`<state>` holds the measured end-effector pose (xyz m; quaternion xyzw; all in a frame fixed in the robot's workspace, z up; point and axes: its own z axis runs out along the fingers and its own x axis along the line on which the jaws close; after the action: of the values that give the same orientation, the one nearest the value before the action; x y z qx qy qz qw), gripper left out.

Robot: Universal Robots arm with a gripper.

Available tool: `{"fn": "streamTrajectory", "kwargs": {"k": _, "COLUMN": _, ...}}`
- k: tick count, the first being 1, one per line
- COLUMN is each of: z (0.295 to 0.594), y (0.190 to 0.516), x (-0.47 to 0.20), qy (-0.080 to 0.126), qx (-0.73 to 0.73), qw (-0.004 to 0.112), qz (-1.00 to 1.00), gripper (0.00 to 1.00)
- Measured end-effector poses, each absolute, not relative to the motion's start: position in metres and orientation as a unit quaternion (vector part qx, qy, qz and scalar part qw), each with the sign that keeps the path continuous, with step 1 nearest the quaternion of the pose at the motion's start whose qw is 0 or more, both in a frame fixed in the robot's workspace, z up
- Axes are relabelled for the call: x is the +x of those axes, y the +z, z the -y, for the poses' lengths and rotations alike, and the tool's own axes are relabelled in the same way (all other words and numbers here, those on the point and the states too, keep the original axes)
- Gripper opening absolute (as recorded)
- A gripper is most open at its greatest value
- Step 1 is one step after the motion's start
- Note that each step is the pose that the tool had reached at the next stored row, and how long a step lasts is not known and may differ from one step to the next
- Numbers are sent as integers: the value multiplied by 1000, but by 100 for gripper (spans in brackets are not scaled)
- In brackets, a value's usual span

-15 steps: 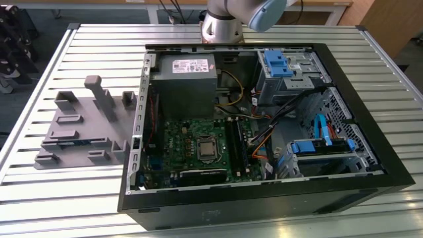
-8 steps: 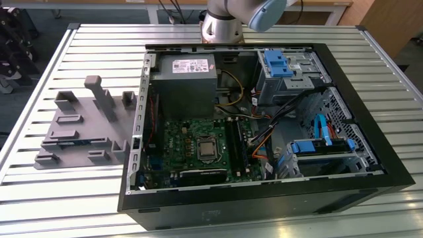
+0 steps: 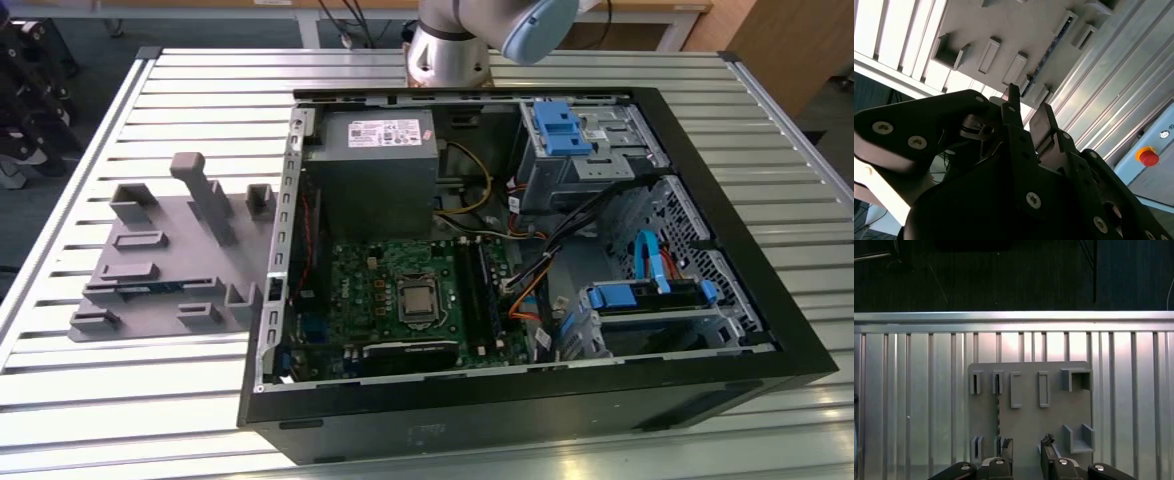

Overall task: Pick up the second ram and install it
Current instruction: 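Pick up the second ram and move it above second insertion slot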

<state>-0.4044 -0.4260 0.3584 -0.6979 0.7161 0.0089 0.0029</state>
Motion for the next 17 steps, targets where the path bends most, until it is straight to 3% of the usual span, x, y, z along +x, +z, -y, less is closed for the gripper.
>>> {"fn": "streamTrajectory", "kwargs": {"k": 17, "z": 426, "y": 346, "x": -405, "qy": 9, "qx": -695, "qw": 3, "qz": -719, "gripper": 36}}
